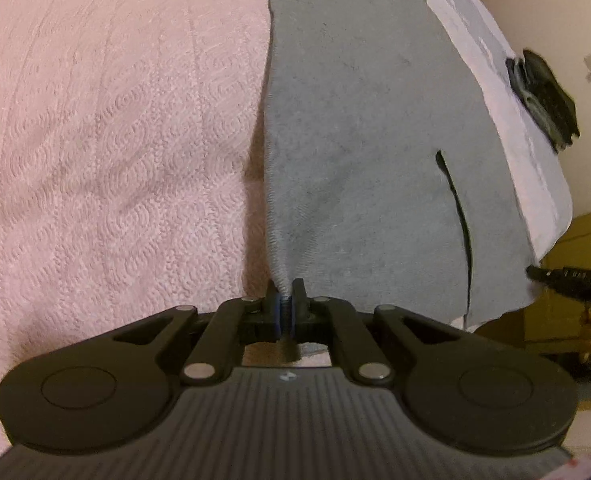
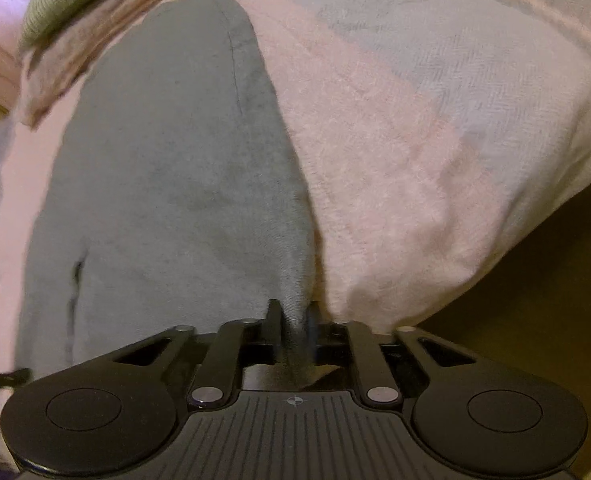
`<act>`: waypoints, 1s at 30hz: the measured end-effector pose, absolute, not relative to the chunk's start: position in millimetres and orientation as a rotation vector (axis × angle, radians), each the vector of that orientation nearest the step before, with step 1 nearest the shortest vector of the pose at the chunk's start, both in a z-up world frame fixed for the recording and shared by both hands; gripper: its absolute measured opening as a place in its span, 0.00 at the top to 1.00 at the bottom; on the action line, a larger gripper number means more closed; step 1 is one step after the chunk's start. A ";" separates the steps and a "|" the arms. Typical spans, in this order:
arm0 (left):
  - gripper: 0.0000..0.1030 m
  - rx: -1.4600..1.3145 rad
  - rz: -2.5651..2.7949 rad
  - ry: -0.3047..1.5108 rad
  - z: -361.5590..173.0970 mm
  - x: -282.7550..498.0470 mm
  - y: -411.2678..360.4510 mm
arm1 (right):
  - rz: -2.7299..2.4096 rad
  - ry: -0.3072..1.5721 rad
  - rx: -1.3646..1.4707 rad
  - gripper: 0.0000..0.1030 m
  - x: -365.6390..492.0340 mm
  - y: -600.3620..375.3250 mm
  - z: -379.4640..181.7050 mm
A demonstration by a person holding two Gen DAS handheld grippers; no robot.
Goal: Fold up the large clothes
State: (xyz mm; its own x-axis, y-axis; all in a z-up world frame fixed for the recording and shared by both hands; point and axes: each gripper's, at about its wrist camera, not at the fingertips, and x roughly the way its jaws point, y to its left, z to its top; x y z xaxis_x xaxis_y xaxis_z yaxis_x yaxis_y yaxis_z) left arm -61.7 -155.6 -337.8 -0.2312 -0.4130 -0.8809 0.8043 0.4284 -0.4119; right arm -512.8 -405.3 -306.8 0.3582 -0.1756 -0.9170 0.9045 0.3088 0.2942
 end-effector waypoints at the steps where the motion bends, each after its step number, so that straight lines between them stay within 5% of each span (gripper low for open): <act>1: 0.94 0.411 -1.176 1.374 -338.3 -63.7 -155.8 | -0.900 0.955 0.948 0.71 -511.9 -403.9 -302.3; 5: 0.90 0.499 -1.131 1.339 -320.8 -57.0 -140.2 | -0.950 0.952 0.903 0.50 -510.5 -398.4 -279.3; 12: 0.89 0.581 -1.076 1.201 -252.5 -54.4 -129.3 | -0.925 0.876 0.853 0.45 -476.2 -385.5 -216.8; 18: 0.68 0.551 -1.104 1.103 -190.7 -72.9 -138.1 | -0.883 0.860 0.768 0.39 -442.6 -361.6 -167.6; 23: 0.37 0.535 -1.164 1.040 -159.9 -96.1 -141.1 | -0.869 0.876 0.672 0.31 -429.2 -330.1 -140.3; 30: 0.22 0.590 -1.231 0.998 -148.9 -131.0 -147.8 | -0.850 0.919 0.670 0.29 -433.3 -296.3 -127.5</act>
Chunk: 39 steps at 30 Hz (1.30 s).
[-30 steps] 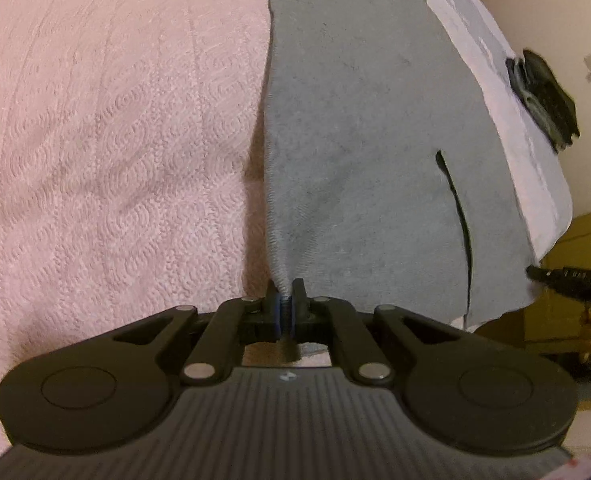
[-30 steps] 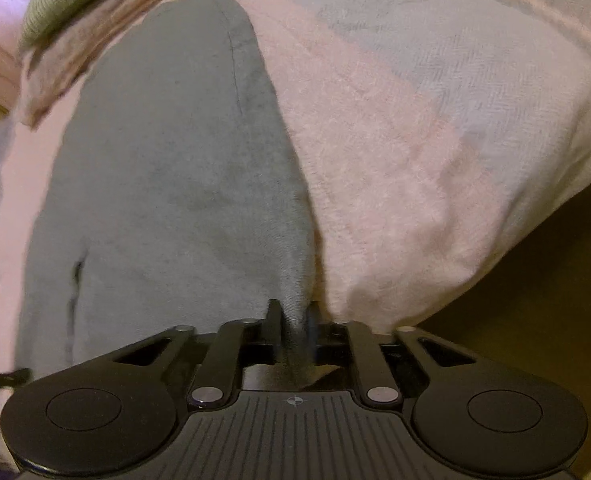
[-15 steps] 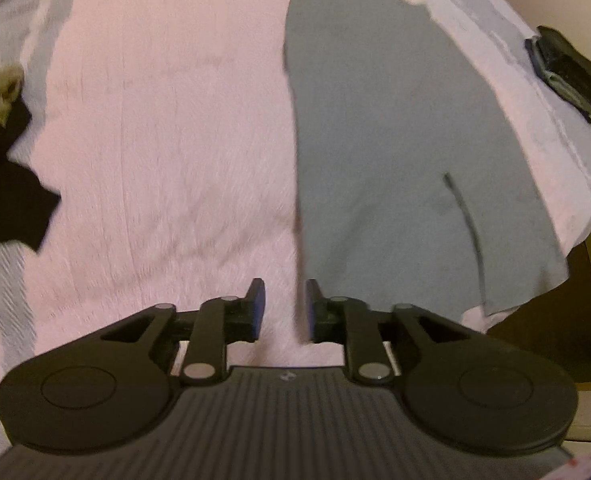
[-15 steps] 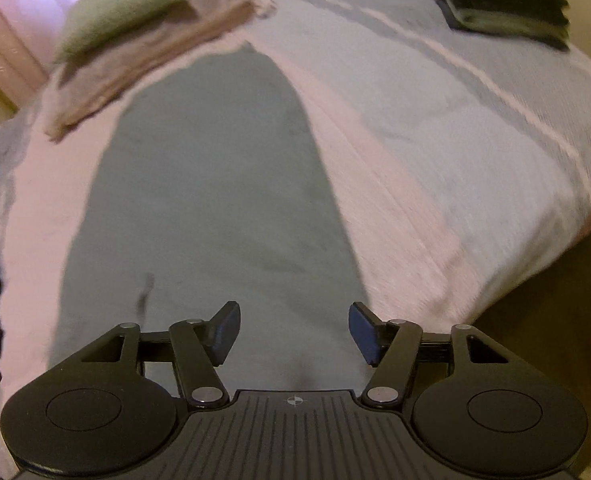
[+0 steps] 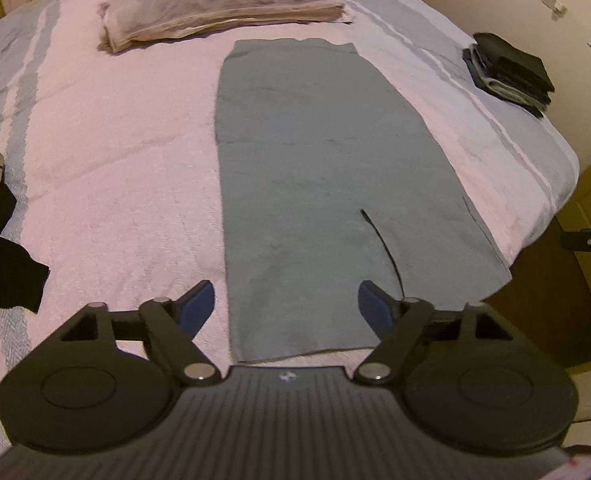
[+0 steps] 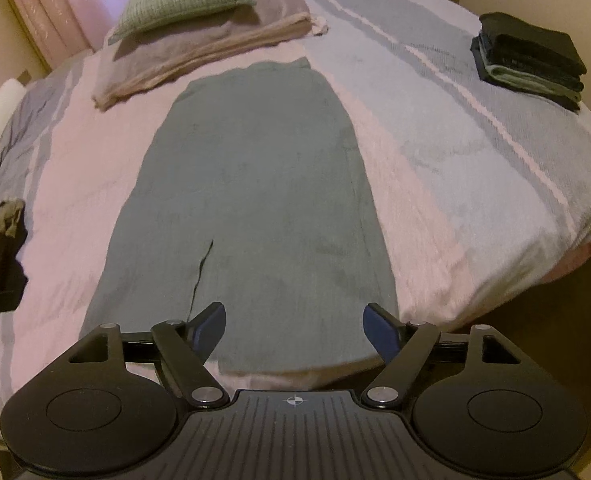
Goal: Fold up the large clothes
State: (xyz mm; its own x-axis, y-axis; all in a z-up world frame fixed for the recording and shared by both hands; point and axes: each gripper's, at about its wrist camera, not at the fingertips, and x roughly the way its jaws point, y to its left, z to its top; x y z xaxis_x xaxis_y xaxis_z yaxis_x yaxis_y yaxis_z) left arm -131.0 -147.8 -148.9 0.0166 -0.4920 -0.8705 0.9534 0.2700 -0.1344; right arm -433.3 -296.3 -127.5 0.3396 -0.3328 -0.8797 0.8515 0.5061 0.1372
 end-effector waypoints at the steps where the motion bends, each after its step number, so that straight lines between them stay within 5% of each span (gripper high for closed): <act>1: 0.17 0.595 -1.236 0.989 -148.1 -136.5 -147.7 | -0.847 0.927 0.673 0.29 -435.0 -294.4 -126.7; 11: 0.07 0.602 -1.219 0.975 -145.1 -174.0 -153.0 | -0.793 0.996 0.675 0.28 -444.8 -289.5 -122.1; 39: 0.06 0.599 -1.203 0.976 -137.6 -180.9 -156.1 | -0.776 1.005 0.704 0.28 -446.9 -291.9 -124.6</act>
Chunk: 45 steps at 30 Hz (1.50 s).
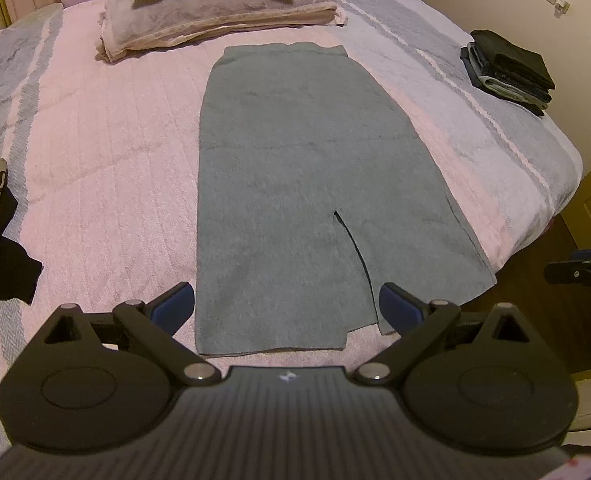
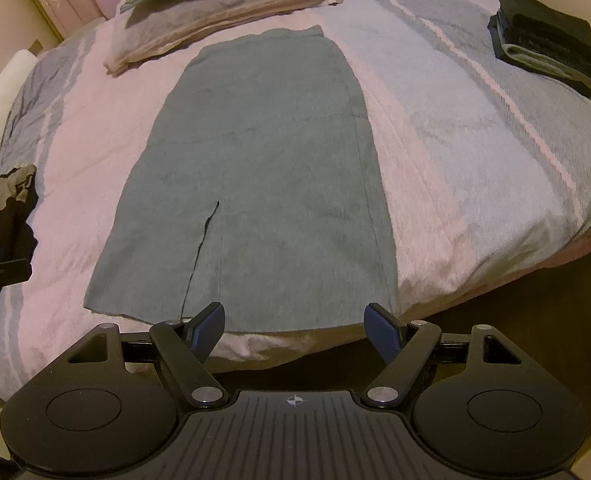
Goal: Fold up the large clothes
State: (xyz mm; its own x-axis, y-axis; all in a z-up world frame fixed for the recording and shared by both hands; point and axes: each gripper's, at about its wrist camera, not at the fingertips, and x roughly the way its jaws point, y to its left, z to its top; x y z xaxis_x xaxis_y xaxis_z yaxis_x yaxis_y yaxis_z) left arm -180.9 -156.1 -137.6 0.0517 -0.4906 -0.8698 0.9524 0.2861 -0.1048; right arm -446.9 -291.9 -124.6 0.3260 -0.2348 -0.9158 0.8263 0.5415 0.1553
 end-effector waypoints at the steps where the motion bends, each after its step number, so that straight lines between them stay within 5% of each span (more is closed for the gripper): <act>1: 0.06 0.600 -1.205 0.978 -138.1 -179.9 -155.9 | -0.776 1.005 0.705 0.28 -447.2 -291.9 -124.8; 45: 0.06 0.641 -1.219 0.989 -172.1 -112.4 -140.8 | -0.744 1.082 0.571 0.28 -413.9 -295.6 -145.8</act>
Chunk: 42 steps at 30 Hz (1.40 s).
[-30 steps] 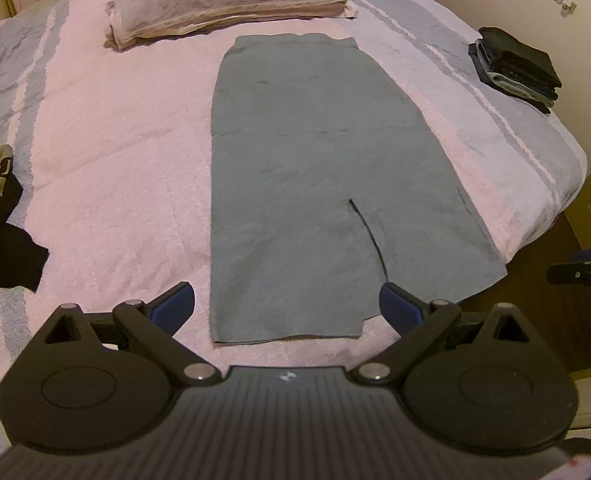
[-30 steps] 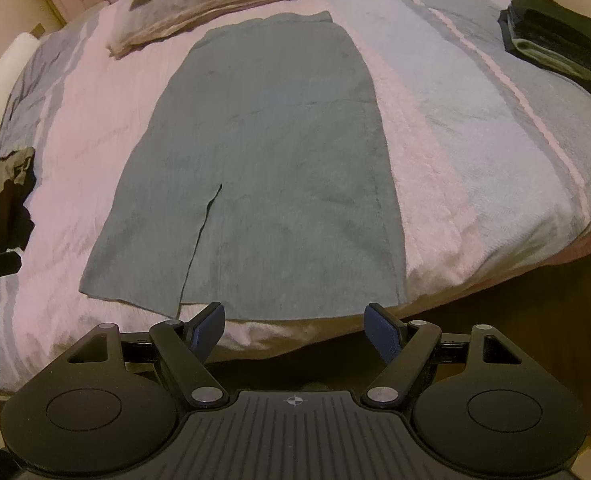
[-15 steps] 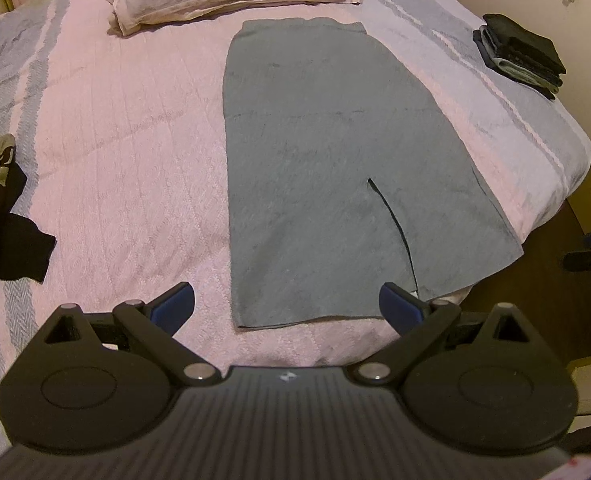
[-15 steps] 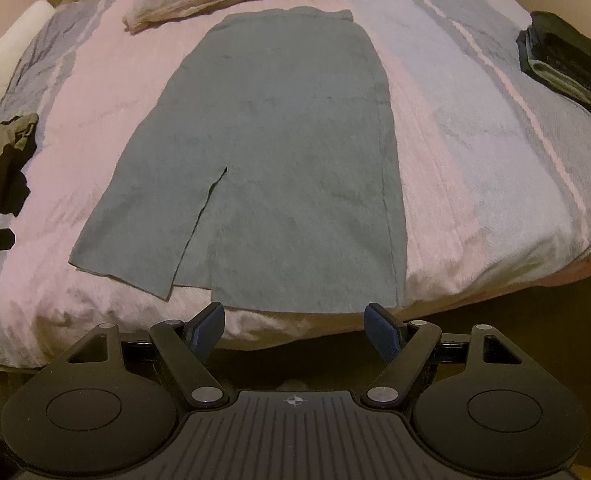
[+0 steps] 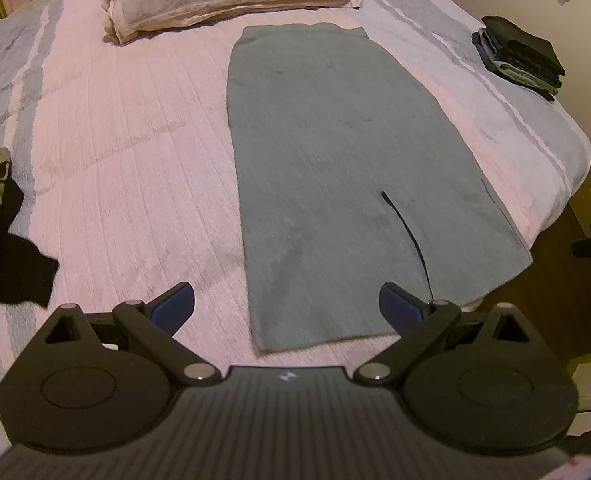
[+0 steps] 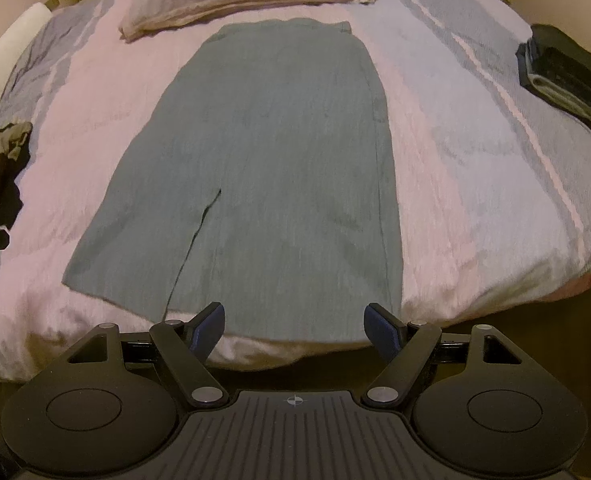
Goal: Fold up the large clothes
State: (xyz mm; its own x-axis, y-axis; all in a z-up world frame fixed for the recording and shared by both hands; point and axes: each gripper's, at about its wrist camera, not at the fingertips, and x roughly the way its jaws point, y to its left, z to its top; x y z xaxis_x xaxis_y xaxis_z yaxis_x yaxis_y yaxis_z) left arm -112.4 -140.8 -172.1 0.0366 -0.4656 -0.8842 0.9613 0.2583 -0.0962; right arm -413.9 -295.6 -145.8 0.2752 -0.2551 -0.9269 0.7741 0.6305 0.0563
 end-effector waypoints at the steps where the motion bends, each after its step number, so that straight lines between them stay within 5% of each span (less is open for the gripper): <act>1: 0.06 0.640 -1.218 0.987 -171.5 -107.8 -145.8 | -0.744 1.076 0.564 0.28 -412.7 -301.5 -143.6; 14: 0.06 0.553 -1.206 0.938 -164.0 -26.2 -310.2 | -0.645 1.033 0.444 0.28 -348.5 -483.7 -158.4; 27: 0.09 0.559 -1.212 0.948 -230.4 57.1 -554.3 | -0.475 0.968 0.429 0.28 -238.7 -770.6 -240.7; 40: 0.29 0.521 -1.261 0.999 -310.8 107.3 -678.8 | -0.396 0.901 0.490 0.30 -184.9 -882.1 -321.0; 42: 0.33 0.519 -1.247 1.002 -320.3 114.2 -688.7 | -0.405 0.899 0.471 0.38 -177.6 -889.1 -329.1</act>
State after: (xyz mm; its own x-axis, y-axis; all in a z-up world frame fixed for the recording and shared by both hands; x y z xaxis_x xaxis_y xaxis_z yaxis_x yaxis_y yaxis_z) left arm 114.2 -688.7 -320.3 -0.0048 -0.5325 -0.8464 0.9412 0.2835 -0.1836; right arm -177.6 -889.1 -329.1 0.5603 -0.1380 -0.8167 0.5207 0.8255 0.2177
